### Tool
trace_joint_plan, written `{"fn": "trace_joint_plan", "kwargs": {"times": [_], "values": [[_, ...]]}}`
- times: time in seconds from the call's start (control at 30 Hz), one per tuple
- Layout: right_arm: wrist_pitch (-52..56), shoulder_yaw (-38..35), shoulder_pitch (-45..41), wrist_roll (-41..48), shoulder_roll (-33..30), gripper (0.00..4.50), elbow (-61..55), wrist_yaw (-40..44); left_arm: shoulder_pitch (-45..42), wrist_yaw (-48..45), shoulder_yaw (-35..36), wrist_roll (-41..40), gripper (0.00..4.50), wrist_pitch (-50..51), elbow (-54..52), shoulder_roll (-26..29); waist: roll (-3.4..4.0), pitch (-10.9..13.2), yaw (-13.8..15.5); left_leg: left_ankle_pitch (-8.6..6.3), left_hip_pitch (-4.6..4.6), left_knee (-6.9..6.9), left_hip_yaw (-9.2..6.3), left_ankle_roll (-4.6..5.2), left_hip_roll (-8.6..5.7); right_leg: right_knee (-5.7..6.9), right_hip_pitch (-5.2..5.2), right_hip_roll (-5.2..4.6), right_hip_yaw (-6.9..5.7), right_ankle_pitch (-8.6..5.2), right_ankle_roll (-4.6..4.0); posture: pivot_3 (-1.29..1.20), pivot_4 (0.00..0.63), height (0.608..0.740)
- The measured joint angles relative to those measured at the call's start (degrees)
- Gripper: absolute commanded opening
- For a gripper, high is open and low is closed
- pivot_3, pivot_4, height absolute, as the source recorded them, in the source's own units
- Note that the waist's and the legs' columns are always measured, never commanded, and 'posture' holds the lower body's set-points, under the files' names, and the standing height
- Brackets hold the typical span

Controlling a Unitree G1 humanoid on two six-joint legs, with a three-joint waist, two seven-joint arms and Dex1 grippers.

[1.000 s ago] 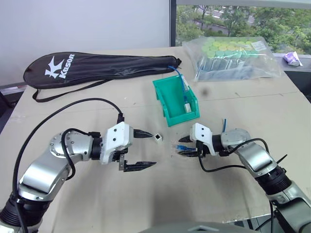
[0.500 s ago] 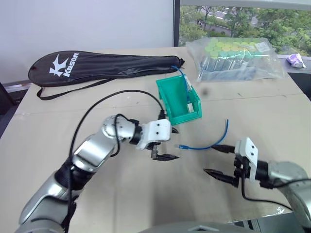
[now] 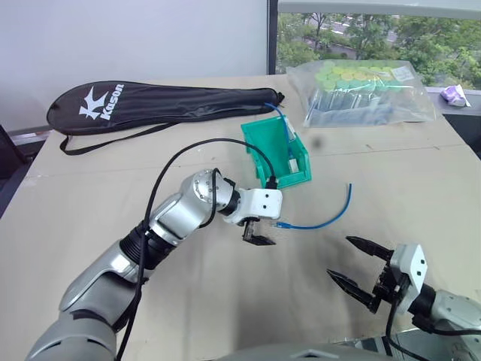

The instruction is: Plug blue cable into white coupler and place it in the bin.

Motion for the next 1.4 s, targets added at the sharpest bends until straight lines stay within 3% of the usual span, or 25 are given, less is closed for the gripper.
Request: {"fn": "trace_joint_plan", "kwargs": {"times": [0.03, 0.13, 0.17, 0.2, 0.3, 0.6, 0.73, 0.87, 1.13, 1.3, 1.4], "values": [[-0.64, -0.15, 0.05, 0.64, 0.21, 4.46, 0.02, 0.14, -0.03, -0.26, -0.01, 0.39, 3.69, 0.00, 0.38, -0.41, 0.00, 0.00, 0.01, 0.00, 0.00, 0.00, 0.00, 0.00, 0.00, 0.00, 0.00, 0.00, -0.01, 0.01, -0.03, 0.00, 0.150, 0.740], [-1.94, -0.23, 0.59, 1.78, 0.25, 4.46, 0.09, 0.58, -0.06, -0.84, -0.07, 1.16, 2.22, -0.02, 1.20, -0.78, 0.00, 0.00, 0.01, 0.00, 0.00, 0.00, 0.00, 0.00, 0.00, 0.00, -0.01, 0.00, -0.01, 0.01, -0.03, 0.00, 0.150, 0.740], [-2.44, -0.30, 1.20, 1.77, 0.16, 4.46, 0.29, 0.60, -0.06, -0.95, -0.03, 1.56, 1.47, -0.05, 1.33, -0.93, 0.00, 0.00, 0.03, 0.00, -0.01, 0.00, 0.00, 0.00, 0.00, -0.01, -0.01, 0.00, -0.01, 0.01, -0.03, 0.00, 0.150, 0.740], [-2.45, -0.30, 1.22, 1.77, 0.16, 4.46, 0.31, 0.60, -0.07, -0.95, -0.03, 1.57, 1.47, -0.06, 1.33, -0.94, 0.00, 0.00, 0.03, 0.00, -0.01, 0.00, -0.01, 0.00, 0.00, -0.02, -0.01, 0.00, -0.01, 0.01, -0.03, 0.00, 0.150, 0.740], [-3.27, -0.33, 1.62, 1.75, -0.31, 4.46, 1.02, 0.65, -0.06, -1.10, 0.03, 1.91, 0.10, -0.08, 1.32, -1.64, 0.00, 0.00, 0.06, 0.00, -0.02, 0.02, 0.00, 0.00, 0.00, -0.01, -0.01, -0.01, 0.03, 0.01, -0.03, 0.00, 0.150, 0.740], [-3.57, -0.63, 0.79, 1.82, -1.09, 4.46, 2.05, 0.51, 0.92, -3.13, 1.09, 0.78, 0.03, -0.02, 0.93, -2.35, 0.00, 0.00, 0.05, 0.00, -0.02, 0.02, 0.00, 0.00, 0.00, 0.05, 0.00, 0.00, 0.05, 0.00, -0.03, 0.00, 0.150, 0.740], [1.57, -0.57, 0.99, 6.00, -2.28, 4.46, 0.90, -0.08, 1.60, -1.98, 8.54, -8.31, 0.03, 5.76, 1.04, -8.56, -0.03, 0.02, 0.17, 0.00, -0.07, 0.17, -0.07, 0.00, 0.00, 0.05, -0.02, -0.04, 0.00, 0.02, -0.03, 0.00, 0.150, 0.740], [11.54, -0.18, 1.16, 13.30, -3.81, 4.46, -2.74, -3.58, 1.52, -1.71, 15.49, -16.82, 0.03, 14.85, 0.13, -9.85, -0.03, 0.01, -0.25, 0.00, -0.07, 0.10, -0.13, 0.01, 0.01, 0.13, 0.01, -0.01, 0.15, 0.01, -0.04, 0.00, 0.150, 0.740], [26.34, 0.15, -19.75, 37.91, -0.60, 4.46, -5.75, -18.00, 3.45, -0.64, 21.79, -32.85, 0.03, 30.85, -4.89, -10.85, -0.07, 0.01, -1.13, 0.01, 0.09, 0.14, -0.24, 0.00, 0.00, 0.16, 0.01, 0.02, 0.22, 0.04, -0.02, 0.00, 0.150, 0.740], [29.52, 0.49, -25.61, 44.98, 0.49, 4.46, -4.26, -21.74, 3.49, 1.93, 22.79, -35.66, 0.03, 32.72, -5.59, -11.31, -0.06, 0.01, -0.99, 0.01, -0.04, 0.12, -0.37, 0.00, -0.02, 0.09, -0.03, 0.01, 0.28, 0.04, -0.03, 0.00, 0.150, 0.740], [30.86, 0.53, -26.28, 47.04, 0.44, 3.18, -3.42, -22.32, 3.62, 3.26, 22.86, -36.99, 0.00, 33.13, -5.70, -11.51, -0.06, 0.01, -1.00, -0.03, -0.08, 0.10, -0.35, 0.06, -0.05, 0.07, -0.08, -0.01, 0.45, 0.00, 0.05, 0.00, 0.150, 0.740]]}}
